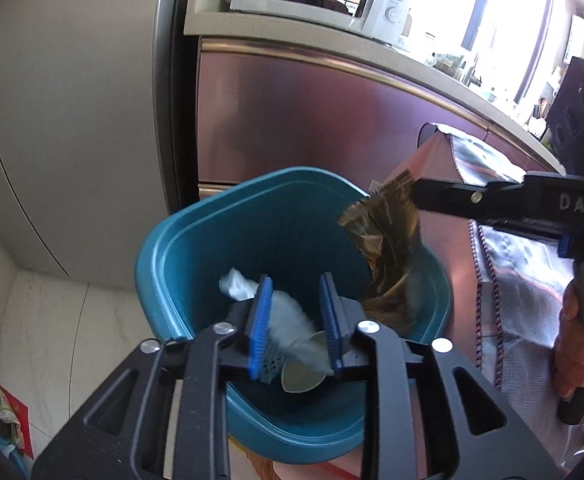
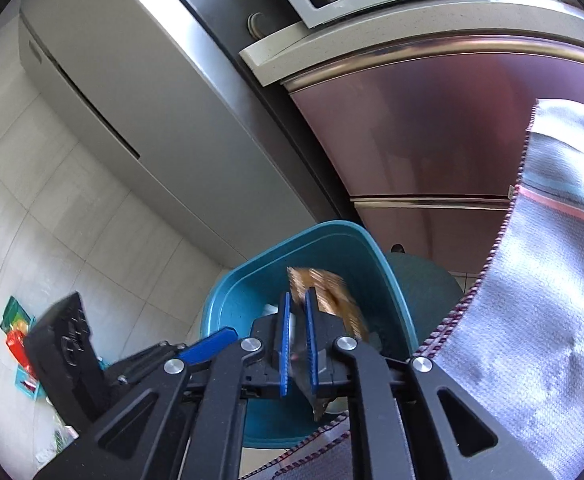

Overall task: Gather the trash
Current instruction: 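Carry the tissue and gold bag to the teal bin and open both grippers, then move both grippers back over the table toward the remaining trash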

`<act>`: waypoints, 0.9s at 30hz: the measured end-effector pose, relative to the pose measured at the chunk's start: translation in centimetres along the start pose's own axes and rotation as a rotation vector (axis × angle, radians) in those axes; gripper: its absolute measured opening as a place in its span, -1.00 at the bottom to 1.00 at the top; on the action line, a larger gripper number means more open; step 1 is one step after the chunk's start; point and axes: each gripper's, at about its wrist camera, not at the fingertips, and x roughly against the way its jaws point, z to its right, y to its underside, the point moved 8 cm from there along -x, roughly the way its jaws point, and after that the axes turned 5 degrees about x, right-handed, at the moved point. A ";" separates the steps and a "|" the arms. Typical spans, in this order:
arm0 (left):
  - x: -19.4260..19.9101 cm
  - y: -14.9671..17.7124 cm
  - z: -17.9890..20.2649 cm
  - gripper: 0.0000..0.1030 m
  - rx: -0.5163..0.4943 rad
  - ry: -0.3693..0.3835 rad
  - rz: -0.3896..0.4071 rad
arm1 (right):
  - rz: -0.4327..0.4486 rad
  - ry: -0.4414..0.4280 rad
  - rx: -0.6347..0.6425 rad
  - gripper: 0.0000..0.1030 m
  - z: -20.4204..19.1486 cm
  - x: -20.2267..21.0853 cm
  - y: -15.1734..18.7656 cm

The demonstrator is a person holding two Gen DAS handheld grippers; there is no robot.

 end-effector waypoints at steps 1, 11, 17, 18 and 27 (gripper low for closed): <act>-0.3 0.2 0.0 -0.47 0.002 -0.002 -0.007 | 0.003 0.002 -0.001 -0.83 0.1 0.1 0.0; 0.9 0.2 0.8 -0.42 0.004 0.031 0.035 | 0.030 0.000 -0.011 -0.79 0.5 1.6 0.5; 3.9 -0.2 3.0 -0.37 -0.037 0.067 0.102 | 0.056 -0.008 -0.003 -0.69 0.1 3.5 1.0; 4.5 -0.2 3.4 -0.36 -0.046 0.074 0.115 | 0.063 -0.008 0.001 -0.68 0.0 4.0 1.1; 9.4 0.2 7.3 -0.28 -0.129 0.145 0.192 | 0.154 0.004 0.076 -0.62 -1.1 10.1 2.0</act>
